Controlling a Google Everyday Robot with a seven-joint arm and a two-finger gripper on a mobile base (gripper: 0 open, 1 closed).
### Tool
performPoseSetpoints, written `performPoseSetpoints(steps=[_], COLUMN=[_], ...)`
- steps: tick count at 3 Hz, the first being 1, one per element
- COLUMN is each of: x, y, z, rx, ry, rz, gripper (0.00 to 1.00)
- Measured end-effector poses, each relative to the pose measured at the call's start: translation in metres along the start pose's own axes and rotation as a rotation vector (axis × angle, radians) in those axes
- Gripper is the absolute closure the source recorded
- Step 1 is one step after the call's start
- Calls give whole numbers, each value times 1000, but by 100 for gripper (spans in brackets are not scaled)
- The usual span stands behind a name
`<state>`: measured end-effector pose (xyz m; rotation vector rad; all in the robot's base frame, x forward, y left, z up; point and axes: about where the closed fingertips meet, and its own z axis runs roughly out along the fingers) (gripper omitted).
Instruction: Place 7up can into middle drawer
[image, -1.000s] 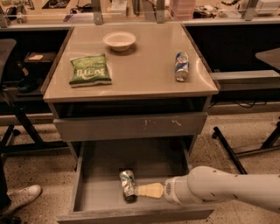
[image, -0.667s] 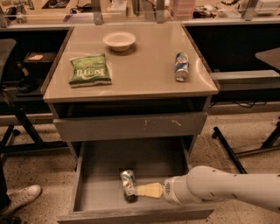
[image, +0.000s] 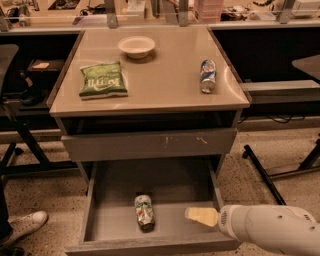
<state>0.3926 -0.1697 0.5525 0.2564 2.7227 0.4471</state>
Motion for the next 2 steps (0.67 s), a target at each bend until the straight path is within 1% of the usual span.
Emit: performPoseSetpoints(steps=[1,2], x=[37,49], y=[-55,-86], z=[-42,-69], rx=[149,220], ry=[40,40], rz=[-17,21], gripper=[0,0])
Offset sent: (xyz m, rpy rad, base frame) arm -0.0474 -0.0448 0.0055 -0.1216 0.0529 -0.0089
